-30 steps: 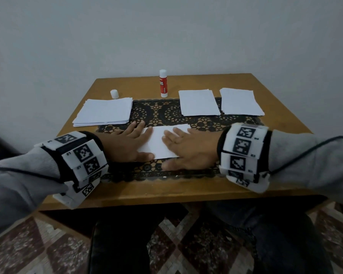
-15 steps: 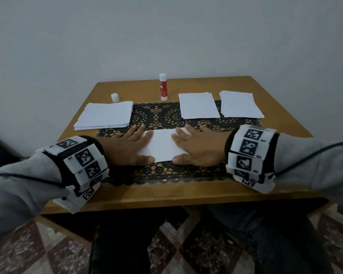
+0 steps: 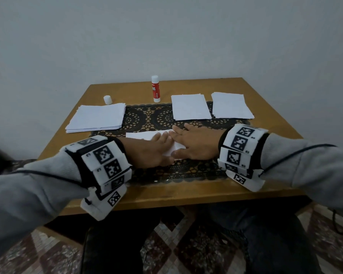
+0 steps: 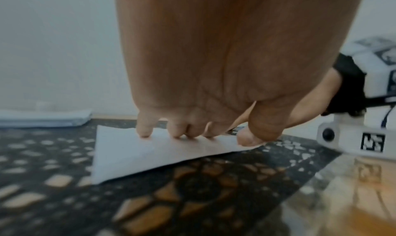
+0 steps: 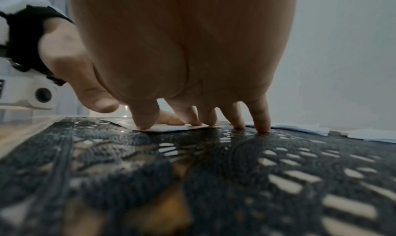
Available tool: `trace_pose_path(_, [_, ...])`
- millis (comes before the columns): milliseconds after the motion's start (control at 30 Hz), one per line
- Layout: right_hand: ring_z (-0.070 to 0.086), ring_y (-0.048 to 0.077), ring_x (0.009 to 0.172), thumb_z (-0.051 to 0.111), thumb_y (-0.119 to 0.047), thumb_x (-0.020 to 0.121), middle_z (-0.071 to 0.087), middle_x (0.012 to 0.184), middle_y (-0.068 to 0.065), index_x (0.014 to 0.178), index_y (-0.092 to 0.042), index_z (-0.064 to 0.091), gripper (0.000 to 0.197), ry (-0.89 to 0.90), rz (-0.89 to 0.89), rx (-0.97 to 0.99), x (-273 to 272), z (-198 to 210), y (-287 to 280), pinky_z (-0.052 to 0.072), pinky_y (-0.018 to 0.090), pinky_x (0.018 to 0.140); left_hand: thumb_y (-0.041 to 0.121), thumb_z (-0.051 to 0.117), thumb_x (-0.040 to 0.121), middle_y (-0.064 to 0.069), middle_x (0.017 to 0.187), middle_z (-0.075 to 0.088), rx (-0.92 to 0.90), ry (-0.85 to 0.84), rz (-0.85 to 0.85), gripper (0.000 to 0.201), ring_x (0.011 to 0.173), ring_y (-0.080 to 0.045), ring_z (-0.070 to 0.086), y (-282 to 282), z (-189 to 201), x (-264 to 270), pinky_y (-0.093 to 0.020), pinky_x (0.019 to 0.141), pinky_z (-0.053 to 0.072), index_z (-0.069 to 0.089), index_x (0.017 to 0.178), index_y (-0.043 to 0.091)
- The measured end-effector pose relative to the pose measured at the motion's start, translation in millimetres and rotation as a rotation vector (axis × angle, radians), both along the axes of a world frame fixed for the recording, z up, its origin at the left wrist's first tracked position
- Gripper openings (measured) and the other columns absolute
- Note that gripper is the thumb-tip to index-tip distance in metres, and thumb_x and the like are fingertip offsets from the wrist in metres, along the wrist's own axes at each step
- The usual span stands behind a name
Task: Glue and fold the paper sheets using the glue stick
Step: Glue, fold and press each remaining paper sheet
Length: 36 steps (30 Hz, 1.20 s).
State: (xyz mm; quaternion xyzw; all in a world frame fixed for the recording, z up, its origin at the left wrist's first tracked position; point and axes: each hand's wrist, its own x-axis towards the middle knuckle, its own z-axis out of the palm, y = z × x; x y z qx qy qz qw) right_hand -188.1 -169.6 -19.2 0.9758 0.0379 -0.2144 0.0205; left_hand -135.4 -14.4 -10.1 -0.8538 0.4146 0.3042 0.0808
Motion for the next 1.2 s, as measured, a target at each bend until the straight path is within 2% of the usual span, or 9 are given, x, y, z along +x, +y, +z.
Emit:
trace_pose_path(333, [0.001,0.028,0.149,0.034,-0.06,0.097,-0.006,0.163,0.001,0.155,-0.018,0.002,0.079,-0.027,-0.007,0.0,2,-1,-2,0.012,0.052,0.119,0.055,0.027,0.096,0.0,0.157,-0.023,0.004,-0.157,0.046,0.078,0.145,-0.02,-0.017,28,-9,34,-0.05,0.118,0.001,-0.016,0.151,0.02])
trace_pose_path(500, [-0.001,0.029,0.149,0.034,-0.064,0.094,-0.008,0.162,0.002,0.155,-0.019,0.0,0.083,-0.018,-0.006,-0.002,4,-2,-3,0.011,0.052,0.119,0.049,0.036,0.098,0.008,0.158,-0.017,-0.103,-0.081,-0.049,0.071,0.145,-0.013,-0.019,27,-9,33,-0.047,0.116,-0.006,-0.006,0.152,0.028])
trace_pose_path(667, [-0.004,0.029,0.149,0.029,-0.067,0.093,-0.011,0.162,0.007,0.154,-0.008,-0.005,0.091,-0.001,-0.045,-0.049,5,-5,-5,0.01,0.049,0.12,0.061,0.023,0.094,-0.008,0.157,-0.023,0.04,-0.225,0.111,0.081,0.146,-0.025,-0.016,28,-16,38,-0.051,0.118,-0.001,-0.016,0.151,0.018])
trace_pose_path(867, [-0.002,0.031,0.149,0.03,-0.068,0.092,-0.009,0.162,0.012,0.155,-0.013,-0.003,0.09,-0.017,-0.026,-0.05,6,-6,-7,0.009,0.048,0.118,0.059,0.029,0.094,-0.003,0.157,-0.025,0.013,-0.157,0.025,0.085,0.145,-0.022,-0.017,29,-13,37,-0.051,0.118,0.002,-0.017,0.15,0.016])
trace_pose_path(967, [0.0,0.03,0.149,0.03,-0.068,0.092,-0.008,0.162,0.012,0.154,-0.006,-0.002,0.093,-0.02,-0.032,-0.06,5,-5,-5,0.01,0.046,0.119,0.06,0.026,0.094,-0.004,0.157,-0.023,0.025,-0.196,0.141,0.085,0.146,-0.023,-0.015,29,-17,40,-0.051,0.117,0.004,-0.015,0.151,0.012])
trace_pose_path(1033, [0.003,0.03,0.149,0.03,-0.068,0.092,-0.004,0.162,0.013,0.153,-0.002,0.001,0.094,-0.029,-0.042,-0.061,4,-5,-5,0.012,0.045,0.12,0.059,0.025,0.096,-0.007,0.159,-0.014,0.022,-0.246,0.208,0.082,0.147,-0.025,-0.006,29,-20,44,-0.052,0.118,0.01,-0.006,0.152,0.008])
trace_pose_path(1100, [0.016,0.033,0.146,0.031,-0.066,0.093,0.012,0.16,0.016,0.151,-0.001,0.017,0.088,-0.061,-0.035,-0.049,5,-5,-6,0.021,0.046,0.118,0.053,0.032,0.098,-0.012,0.157,0.017,-0.059,-0.31,0.218,0.069,0.142,-0.029,0.022,31,-18,48,-0.05,0.113,0.027,0.022,0.147,0.007])
trace_pose_path(1133, [0.027,0.034,0.14,0.033,-0.064,0.094,0.027,0.153,0.017,0.146,-0.002,0.03,0.082,-0.093,-0.029,-0.038,7,-5,-7,0.029,0.046,0.114,0.049,0.038,0.098,-0.012,0.145,0.036,-0.127,-0.361,0.215,0.056,0.131,-0.029,0.038,33,-17,50,-0.047,0.106,0.036,0.04,0.137,0.008])
trace_pose_path(1200, [0.045,0.031,0.119,0.036,-0.061,0.095,0.049,0.127,0.012,0.127,-0.005,0.05,0.066,-0.16,-0.025,-0.011,8,-5,-9,0.041,0.043,0.1,0.038,0.05,0.094,-0.009,0.122,0.052,-0.247,-0.464,0.219,0.035,0.111,-0.026,0.051,35,-13,53,-0.043,0.094,0.045,0.056,0.117,0.011])
